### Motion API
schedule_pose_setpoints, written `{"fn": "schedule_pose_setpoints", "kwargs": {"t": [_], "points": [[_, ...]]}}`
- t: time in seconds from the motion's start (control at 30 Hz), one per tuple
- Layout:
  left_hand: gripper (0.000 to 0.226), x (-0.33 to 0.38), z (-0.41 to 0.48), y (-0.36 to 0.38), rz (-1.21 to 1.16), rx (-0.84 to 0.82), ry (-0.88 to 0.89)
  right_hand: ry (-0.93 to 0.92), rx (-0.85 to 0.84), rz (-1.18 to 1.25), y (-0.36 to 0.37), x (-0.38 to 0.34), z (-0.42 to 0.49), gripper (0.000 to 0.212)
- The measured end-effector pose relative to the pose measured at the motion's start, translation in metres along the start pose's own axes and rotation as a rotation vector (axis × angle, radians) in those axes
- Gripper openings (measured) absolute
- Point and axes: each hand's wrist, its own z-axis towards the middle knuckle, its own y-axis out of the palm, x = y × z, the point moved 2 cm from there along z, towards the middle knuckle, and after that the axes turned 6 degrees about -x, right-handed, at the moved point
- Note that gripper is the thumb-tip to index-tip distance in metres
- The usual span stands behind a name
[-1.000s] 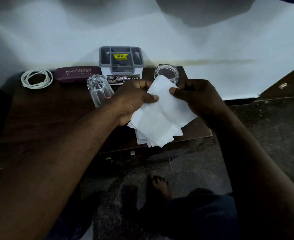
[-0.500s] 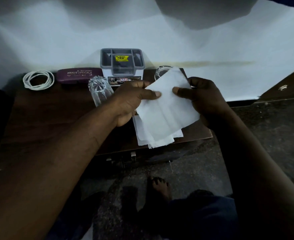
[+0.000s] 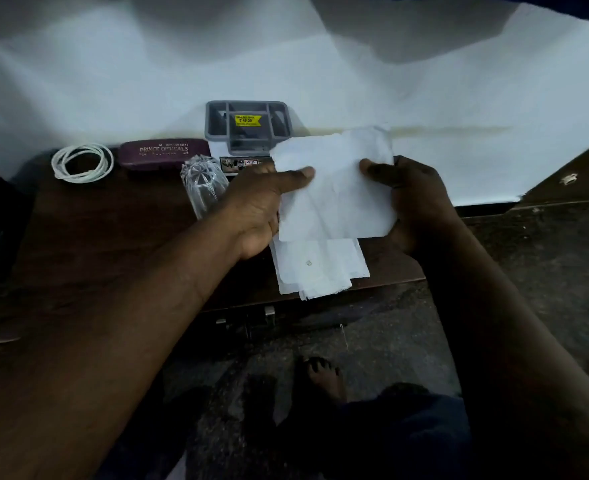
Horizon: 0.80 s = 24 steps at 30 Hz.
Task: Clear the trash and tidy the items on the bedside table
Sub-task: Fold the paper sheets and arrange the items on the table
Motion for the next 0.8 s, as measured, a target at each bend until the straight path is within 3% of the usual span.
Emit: {"fn": "schedule_pose_setpoints", "kwargs": {"t": [0.17, 0.3, 0.37, 0.47, 0.57, 0.8], "points": [[0.014, 0.009, 0.001, -0.012, 0.211, 0.206, 0.183, -0.068, 0.025, -0.304, 0.000, 0.005, 0.005, 0.013], [0.005, 0.024, -0.001, -0.025, 0.466, 0.420, 0.326, 0.019, 0.004, -0.447, 0.000, 0.015, 0.006, 0.017], [0.015, 0.033, -0.004, -0.029, 0.514, 0.465, 0.361, 0.016, -0.043, -0.661, -0.001, 0.020, 0.005, 0.022], [0.013, 0.039, -0.006, -0.032, 0.548, 0.489, 0.374, -0.020, -0.166, -1.062, 0.006, 0.030, 0.003, 0.027], [0.007, 0.039, -0.007, -0.033, 0.536, 0.483, 0.362, 0.073, -0.234, -1.386, 0.013, 0.045, 0.005, 0.045], [0.018, 0.035, -0.008, -0.030, 0.500, 0.445, 0.325, 0.127, -0.205, -1.472, 0.021, 0.061, 0.006, 0.040]]}}
